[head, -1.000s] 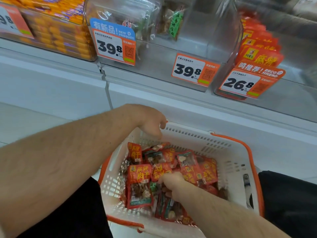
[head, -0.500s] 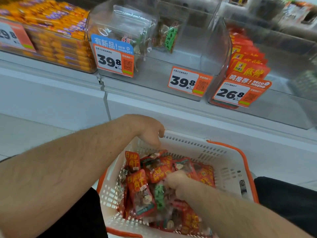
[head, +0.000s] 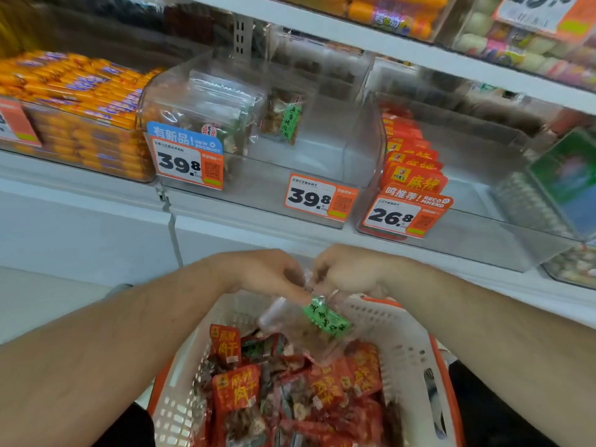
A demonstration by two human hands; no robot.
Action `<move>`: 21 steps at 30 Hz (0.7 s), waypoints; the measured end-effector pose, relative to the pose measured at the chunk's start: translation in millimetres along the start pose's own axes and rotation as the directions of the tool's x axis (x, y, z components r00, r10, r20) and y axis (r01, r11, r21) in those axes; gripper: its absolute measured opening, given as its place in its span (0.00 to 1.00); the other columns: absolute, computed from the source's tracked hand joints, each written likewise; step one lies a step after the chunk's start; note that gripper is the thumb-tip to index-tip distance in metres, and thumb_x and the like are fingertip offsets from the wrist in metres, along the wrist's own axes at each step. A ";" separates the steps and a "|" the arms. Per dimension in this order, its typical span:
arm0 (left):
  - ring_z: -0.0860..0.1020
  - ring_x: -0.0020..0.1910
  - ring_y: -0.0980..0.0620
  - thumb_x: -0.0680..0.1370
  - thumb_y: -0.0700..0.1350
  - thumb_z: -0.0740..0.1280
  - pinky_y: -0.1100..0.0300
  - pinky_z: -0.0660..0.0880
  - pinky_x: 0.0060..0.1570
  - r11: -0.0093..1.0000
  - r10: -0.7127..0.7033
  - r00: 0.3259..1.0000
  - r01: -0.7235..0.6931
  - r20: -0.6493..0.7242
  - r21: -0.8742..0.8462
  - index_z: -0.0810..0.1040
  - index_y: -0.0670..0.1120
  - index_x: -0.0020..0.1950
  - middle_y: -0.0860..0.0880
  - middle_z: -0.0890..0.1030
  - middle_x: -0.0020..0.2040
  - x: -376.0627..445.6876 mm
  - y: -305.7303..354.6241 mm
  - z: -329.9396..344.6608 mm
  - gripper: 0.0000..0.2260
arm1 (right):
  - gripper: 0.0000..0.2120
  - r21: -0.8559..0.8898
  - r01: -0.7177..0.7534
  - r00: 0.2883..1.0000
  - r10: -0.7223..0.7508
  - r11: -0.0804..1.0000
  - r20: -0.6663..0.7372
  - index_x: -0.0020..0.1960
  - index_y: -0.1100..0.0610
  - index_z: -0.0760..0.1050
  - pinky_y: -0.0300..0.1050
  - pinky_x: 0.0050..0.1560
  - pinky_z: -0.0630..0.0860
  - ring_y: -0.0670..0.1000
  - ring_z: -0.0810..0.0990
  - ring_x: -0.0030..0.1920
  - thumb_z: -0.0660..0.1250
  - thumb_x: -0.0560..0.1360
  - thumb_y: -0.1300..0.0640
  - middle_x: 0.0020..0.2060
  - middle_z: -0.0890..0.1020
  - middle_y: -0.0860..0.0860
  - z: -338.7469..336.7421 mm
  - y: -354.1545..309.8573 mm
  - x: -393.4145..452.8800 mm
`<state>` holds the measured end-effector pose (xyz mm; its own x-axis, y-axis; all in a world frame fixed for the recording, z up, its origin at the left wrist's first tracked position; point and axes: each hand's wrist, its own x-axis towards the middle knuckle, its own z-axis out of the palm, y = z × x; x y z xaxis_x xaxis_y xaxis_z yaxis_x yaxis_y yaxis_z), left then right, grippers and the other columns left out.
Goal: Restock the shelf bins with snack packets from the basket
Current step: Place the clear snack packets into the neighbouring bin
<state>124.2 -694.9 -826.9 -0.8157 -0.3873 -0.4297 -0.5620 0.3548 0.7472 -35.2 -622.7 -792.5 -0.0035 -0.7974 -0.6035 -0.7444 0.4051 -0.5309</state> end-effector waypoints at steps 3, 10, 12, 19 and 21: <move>0.76 0.35 0.54 0.72 0.40 0.75 0.59 0.73 0.40 0.973 0.017 0.997 -0.035 -0.082 -0.226 0.78 0.47 0.40 0.55 0.79 0.32 -4.3 3.0 -7.6 0.07 | 0.08 0.232 0.091 0.994 -0.074 0.968 -0.080 0.42 0.59 0.74 0.53 0.51 0.80 0.49 0.76 0.34 0.64 0.76 0.70 0.35 0.74 0.53 -7.2 -5.6 -4.9; 0.80 0.32 0.55 0.70 0.35 0.75 0.66 0.74 0.32 0.923 0.062 0.943 -0.178 -0.327 -0.340 0.82 0.38 0.47 0.45 0.84 0.38 -29.1 21.0 -40.7 0.07 | 0.08 0.251 0.281 0.944 -0.219 0.926 -0.248 0.46 0.53 0.79 0.41 0.46 0.76 0.43 0.78 0.40 0.76 0.71 0.61 0.43 0.81 0.51 -9.5 -8.6 -24.8; 0.77 0.29 0.57 0.71 0.37 0.76 0.67 0.70 0.30 0.939 0.087 0.927 -0.198 -0.365 -0.280 0.83 0.41 0.45 0.46 0.84 0.36 -38.5 27.8 -46.1 0.06 | 0.09 0.073 0.322 0.906 -0.285 0.944 -0.312 0.45 0.49 0.81 0.34 0.40 0.71 0.36 0.76 0.34 0.79 0.68 0.56 0.42 0.83 0.46 -7.0 -12.3 -27.8; 0.80 0.33 0.52 0.71 0.46 0.77 0.53 0.78 0.39 0.975 0.143 0.746 -0.219 -0.651 -0.036 0.81 0.44 0.41 0.44 0.84 0.37 -58.3 42.2 -59.8 0.08 | 0.05 0.322 0.297 0.917 -0.174 0.899 -0.360 0.42 0.55 0.80 0.33 0.30 0.68 0.42 0.71 0.26 0.76 0.71 0.61 0.23 0.75 0.41 -2.4 -37.1 -24.9; 0.80 0.36 0.50 0.75 0.46 0.73 0.53 0.78 0.42 0.948 0.108 0.546 -0.309 -0.830 -0.080 0.81 0.47 0.41 0.46 0.83 0.37 -58.3 42.0 -67.9 0.05 | 0.09 0.520 0.216 0.961 -0.086 0.827 -0.263 0.52 0.56 0.76 0.35 0.23 0.57 0.43 0.61 0.21 0.73 0.74 0.62 0.19 0.68 0.42 -8.9 -44.3 -26.0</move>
<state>157.5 -715.2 -736.1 -0.3928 -0.8800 0.2670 -0.2701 0.3879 0.8812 -8.1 -623.9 -748.0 -0.1156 -0.9186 -0.3778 -0.2691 0.3951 -0.8783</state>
